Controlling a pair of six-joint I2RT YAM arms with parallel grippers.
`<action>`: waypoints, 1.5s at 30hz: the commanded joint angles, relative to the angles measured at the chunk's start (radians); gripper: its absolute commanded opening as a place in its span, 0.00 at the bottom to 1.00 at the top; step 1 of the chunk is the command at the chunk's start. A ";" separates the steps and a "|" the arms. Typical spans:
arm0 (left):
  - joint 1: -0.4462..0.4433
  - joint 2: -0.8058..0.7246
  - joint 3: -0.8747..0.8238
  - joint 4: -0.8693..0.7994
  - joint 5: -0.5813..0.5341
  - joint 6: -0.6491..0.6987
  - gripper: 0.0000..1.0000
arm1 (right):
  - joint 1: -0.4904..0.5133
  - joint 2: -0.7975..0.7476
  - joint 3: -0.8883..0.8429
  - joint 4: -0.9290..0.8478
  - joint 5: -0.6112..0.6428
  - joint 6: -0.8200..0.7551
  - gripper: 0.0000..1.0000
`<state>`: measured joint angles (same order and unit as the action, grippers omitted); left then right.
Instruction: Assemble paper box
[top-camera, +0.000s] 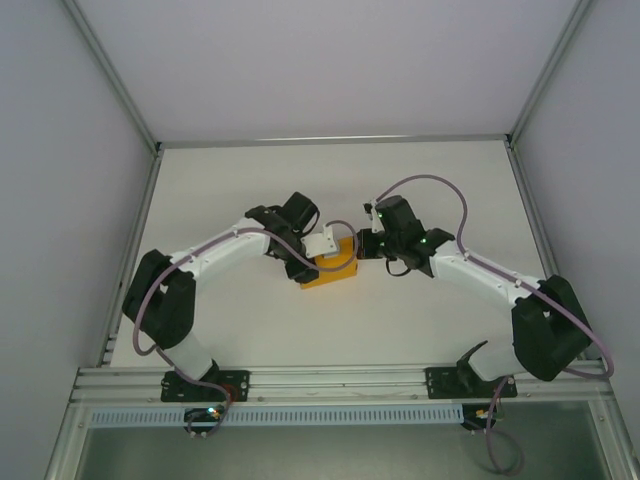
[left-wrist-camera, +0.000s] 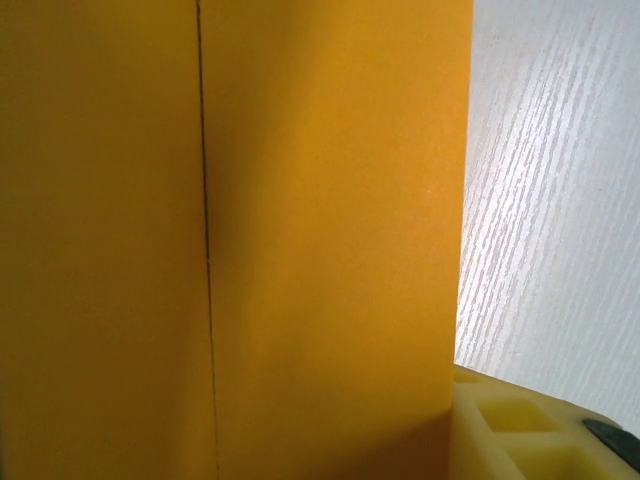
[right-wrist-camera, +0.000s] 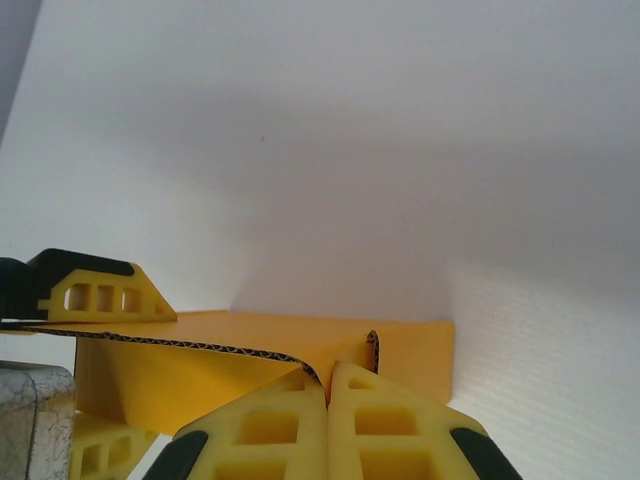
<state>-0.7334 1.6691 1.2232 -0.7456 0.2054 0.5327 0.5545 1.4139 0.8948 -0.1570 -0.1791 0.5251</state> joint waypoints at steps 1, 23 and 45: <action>-0.005 0.028 0.014 0.078 -0.014 -0.019 0.46 | 0.040 0.028 -0.095 0.015 -0.019 -0.073 0.00; 0.028 0.007 0.009 0.049 0.046 0.035 0.47 | 0.104 0.032 -0.114 -0.015 0.055 -0.320 0.00; 0.026 0.075 0.072 0.075 0.046 -0.011 0.48 | 0.165 -0.034 -0.087 -0.113 0.081 -0.082 0.00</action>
<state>-0.7128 1.7073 1.2667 -0.7685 0.2394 0.5629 0.6777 1.3499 0.8242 -0.1219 0.0559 0.4156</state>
